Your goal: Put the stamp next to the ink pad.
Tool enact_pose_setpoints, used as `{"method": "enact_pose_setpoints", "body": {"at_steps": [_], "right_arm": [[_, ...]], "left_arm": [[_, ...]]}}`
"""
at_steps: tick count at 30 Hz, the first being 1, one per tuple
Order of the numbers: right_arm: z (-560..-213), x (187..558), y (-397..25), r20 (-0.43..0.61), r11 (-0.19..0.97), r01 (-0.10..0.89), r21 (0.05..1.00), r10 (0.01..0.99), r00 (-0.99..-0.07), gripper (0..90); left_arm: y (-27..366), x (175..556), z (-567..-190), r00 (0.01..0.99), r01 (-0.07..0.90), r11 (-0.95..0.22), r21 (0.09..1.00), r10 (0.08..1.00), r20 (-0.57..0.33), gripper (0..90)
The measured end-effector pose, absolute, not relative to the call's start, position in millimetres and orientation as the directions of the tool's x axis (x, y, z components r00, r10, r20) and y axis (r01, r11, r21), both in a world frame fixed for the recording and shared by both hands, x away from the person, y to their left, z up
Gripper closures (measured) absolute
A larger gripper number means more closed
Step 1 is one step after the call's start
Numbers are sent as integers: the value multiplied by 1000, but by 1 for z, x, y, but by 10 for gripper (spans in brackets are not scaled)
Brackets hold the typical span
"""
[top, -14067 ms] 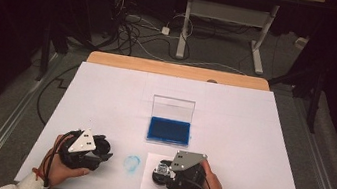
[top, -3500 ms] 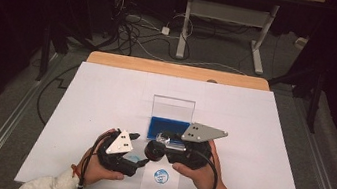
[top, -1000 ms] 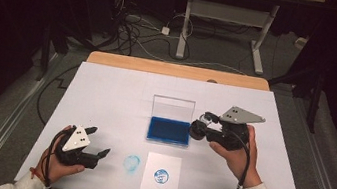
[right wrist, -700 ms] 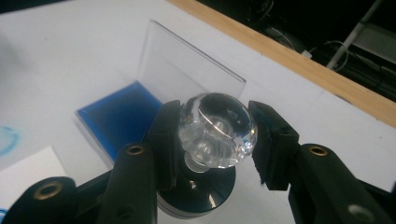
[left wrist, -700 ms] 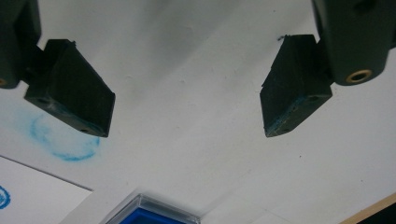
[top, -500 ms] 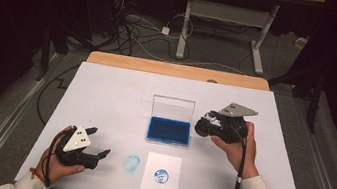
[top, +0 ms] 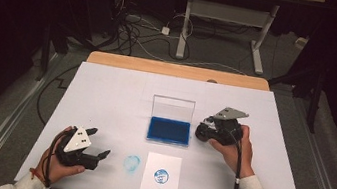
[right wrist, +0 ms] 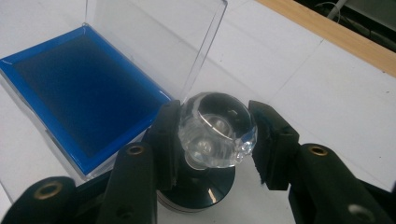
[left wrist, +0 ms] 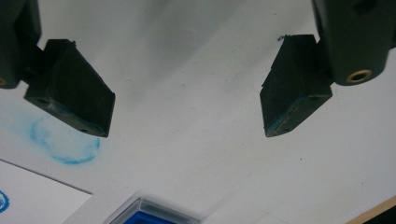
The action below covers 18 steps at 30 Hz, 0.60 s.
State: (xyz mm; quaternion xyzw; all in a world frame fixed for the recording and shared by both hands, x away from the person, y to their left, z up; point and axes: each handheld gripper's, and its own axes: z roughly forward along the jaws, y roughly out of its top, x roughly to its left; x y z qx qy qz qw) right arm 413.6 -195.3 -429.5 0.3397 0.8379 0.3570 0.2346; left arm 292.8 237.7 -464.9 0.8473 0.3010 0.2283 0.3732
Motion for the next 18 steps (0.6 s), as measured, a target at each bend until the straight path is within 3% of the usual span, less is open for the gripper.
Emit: {"method": "enact_pose_setpoints", "body": {"at_steps": [18], "right_arm": [[-439, 406, -191, -176, 543, 405, 736, 731, -660, 570]], "left_arm": [[237, 292, -465, 721, 340, -548, 764, 674, 161, 176]]}}
